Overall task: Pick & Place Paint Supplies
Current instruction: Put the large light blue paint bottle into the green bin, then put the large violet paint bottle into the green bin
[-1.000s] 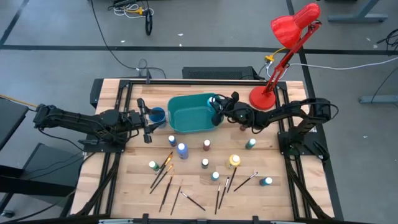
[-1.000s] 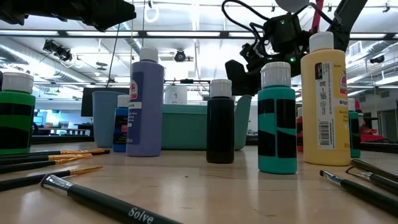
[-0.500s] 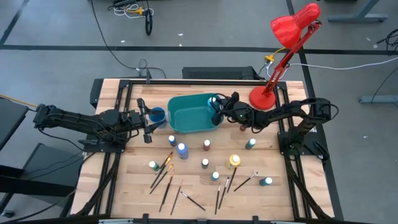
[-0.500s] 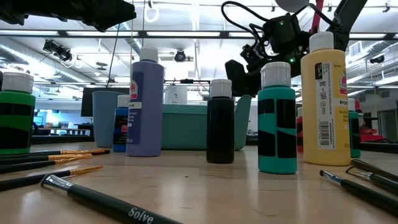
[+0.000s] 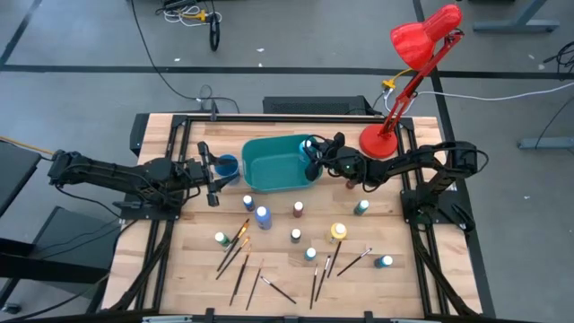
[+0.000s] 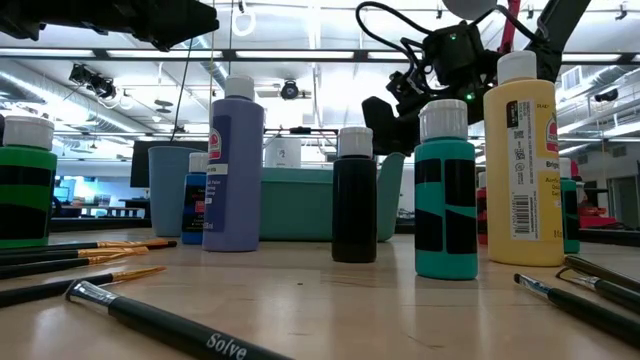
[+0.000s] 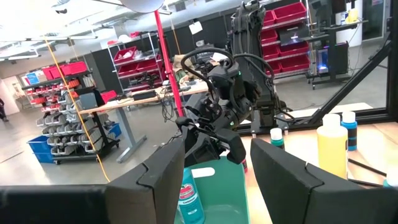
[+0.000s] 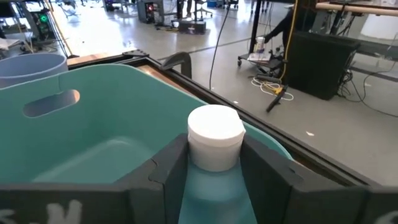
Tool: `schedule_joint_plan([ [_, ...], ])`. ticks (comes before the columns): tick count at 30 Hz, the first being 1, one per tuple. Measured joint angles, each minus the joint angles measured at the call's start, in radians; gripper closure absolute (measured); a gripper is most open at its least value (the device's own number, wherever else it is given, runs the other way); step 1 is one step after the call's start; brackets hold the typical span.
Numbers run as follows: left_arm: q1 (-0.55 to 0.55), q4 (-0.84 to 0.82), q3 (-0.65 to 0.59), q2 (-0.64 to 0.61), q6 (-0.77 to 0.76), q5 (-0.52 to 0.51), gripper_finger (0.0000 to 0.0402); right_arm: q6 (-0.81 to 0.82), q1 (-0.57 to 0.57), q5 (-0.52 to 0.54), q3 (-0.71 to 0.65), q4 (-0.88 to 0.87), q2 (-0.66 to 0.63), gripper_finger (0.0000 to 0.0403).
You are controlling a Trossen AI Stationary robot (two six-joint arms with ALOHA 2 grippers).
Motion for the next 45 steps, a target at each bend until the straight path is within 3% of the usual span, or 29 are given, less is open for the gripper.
schedule_joint_plan([
  [20, 0.000, -0.052, -0.001, 0.000, -0.067, 0.022, 0.0207, -0.136, 0.063, -0.004, -0.002, -0.003, -0.161, 0.0254],
  [32, 0.000, -0.105, -0.001, 0.018, -0.095, 0.301, 0.0207, -0.120, 0.173, -0.456, -0.002, 0.077, -0.298, 0.0254],
  [37, 0.000, -0.096, -0.001, 0.104, -0.100, 0.402, 0.0207, -0.121, 0.199, -0.523, -0.002, 0.125, -0.302, 0.0254],
  [45, 0.000, 0.020, -0.001, 0.341, -0.061, 0.452, 0.0207, -0.121, 0.201, -0.522, -0.002, 0.125, -0.302, 0.0254],
])
